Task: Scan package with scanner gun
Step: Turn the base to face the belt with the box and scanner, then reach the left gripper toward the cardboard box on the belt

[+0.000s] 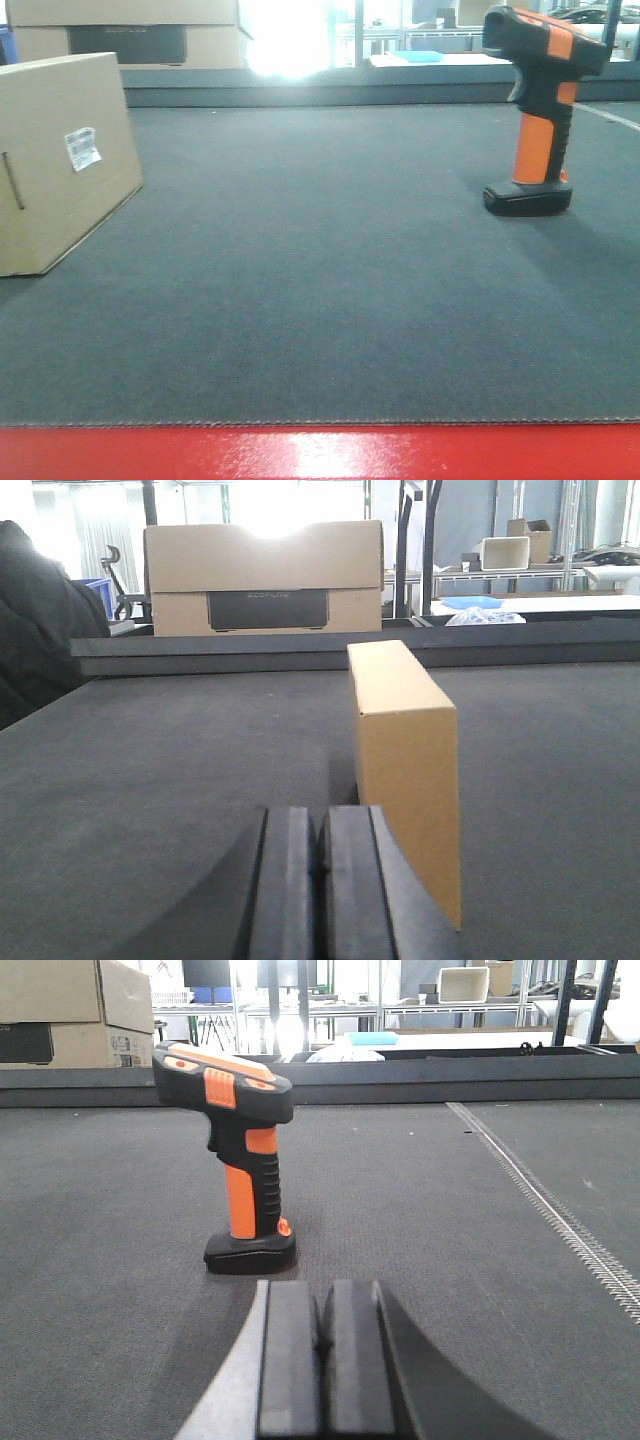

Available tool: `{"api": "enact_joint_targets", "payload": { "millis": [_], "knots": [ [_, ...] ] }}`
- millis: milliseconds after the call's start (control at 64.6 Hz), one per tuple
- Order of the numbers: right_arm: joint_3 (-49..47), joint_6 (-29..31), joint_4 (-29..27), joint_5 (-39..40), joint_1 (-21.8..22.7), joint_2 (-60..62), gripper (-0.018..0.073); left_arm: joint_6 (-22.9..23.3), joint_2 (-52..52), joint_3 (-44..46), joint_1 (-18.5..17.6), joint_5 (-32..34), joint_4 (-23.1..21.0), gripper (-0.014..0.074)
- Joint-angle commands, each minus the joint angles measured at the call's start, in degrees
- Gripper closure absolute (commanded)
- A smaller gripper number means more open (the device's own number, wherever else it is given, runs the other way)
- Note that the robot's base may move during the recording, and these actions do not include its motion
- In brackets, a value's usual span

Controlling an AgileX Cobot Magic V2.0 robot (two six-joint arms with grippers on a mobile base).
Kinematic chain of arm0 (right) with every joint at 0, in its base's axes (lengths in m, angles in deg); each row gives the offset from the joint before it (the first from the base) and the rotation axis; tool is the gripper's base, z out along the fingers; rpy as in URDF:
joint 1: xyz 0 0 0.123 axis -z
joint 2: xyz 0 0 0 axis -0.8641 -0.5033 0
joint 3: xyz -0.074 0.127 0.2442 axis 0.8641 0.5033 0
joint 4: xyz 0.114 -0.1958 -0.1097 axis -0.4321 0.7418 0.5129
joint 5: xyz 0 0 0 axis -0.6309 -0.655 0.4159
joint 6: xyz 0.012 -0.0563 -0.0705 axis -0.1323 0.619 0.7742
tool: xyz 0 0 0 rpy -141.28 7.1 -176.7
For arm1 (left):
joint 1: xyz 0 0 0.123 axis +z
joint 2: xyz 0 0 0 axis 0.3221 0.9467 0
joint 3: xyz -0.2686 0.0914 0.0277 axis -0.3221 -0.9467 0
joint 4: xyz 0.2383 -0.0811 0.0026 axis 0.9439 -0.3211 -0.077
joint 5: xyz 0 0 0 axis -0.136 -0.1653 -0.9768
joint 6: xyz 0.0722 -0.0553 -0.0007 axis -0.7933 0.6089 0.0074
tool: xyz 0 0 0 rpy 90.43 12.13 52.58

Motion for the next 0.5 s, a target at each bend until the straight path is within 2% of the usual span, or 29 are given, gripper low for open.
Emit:
{"api": "enact_joint_targets", "payload": {
  "millis": [0, 170, 480],
  "knots": [
    [0.0, 0.2, 0.4, 1.1, -1.3, 0.1, 0.0722, 0.4, -0.2, 0.2, -0.2, 1.0, -0.2, 0.0707],
    [0.0, 0.2, 0.4, 1.1, -5.1, 0.1, 0.0722, 0.4, -0.2, 0.2, -0.2, 1.0, -0.2, 0.0707],
    [0.0, 0.2, 0.4, 1.1, -5.0, 0.1, 0.0722, 0.4, -0.2, 0.2, -0.2, 1.0, -0.2, 0.0707]
  ]
}}
